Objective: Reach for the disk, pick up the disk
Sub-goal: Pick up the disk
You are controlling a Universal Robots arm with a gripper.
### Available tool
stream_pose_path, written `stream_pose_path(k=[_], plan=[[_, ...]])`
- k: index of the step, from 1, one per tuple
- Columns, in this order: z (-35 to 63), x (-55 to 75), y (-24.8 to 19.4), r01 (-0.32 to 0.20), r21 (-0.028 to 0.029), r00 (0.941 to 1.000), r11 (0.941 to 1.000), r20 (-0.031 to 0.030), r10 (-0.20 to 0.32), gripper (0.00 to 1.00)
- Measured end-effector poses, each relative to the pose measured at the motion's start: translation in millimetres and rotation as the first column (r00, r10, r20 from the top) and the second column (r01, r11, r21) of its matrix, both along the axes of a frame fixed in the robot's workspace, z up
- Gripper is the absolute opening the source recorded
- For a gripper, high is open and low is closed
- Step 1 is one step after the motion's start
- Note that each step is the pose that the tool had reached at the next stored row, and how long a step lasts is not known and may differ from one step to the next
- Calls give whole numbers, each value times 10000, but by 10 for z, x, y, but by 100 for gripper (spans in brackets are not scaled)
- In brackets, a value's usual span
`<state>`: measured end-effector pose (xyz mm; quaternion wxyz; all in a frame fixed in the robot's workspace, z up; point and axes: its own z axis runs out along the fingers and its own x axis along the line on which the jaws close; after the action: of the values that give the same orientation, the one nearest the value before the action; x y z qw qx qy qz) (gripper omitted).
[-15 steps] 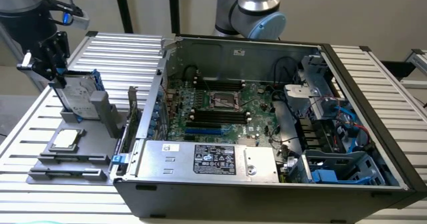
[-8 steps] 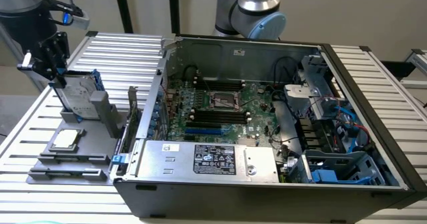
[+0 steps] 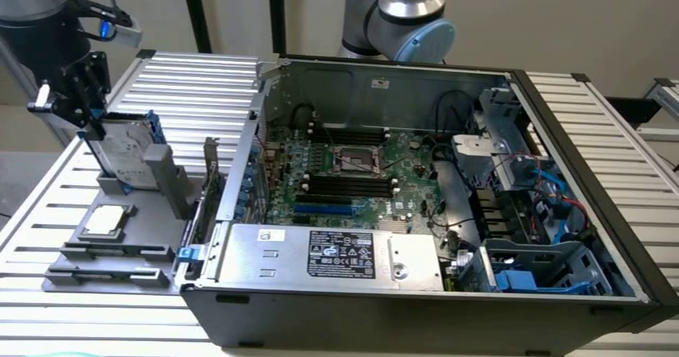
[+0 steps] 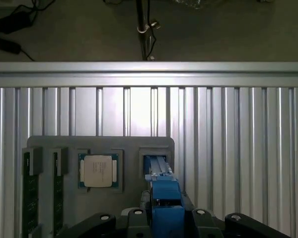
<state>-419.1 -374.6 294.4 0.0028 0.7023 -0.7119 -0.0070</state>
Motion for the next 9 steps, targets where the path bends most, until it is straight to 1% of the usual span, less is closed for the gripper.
stream_pose_path(k=[2, 7, 9], plan=[[1, 0, -11, 0, -1, 10000, 10000, 0, 0, 33], [1, 0, -55, 1, -2, 10000, 10000, -1, -1, 33], [1, 0, -58, 1, -1, 10000, 10000, -1, -1, 33]])
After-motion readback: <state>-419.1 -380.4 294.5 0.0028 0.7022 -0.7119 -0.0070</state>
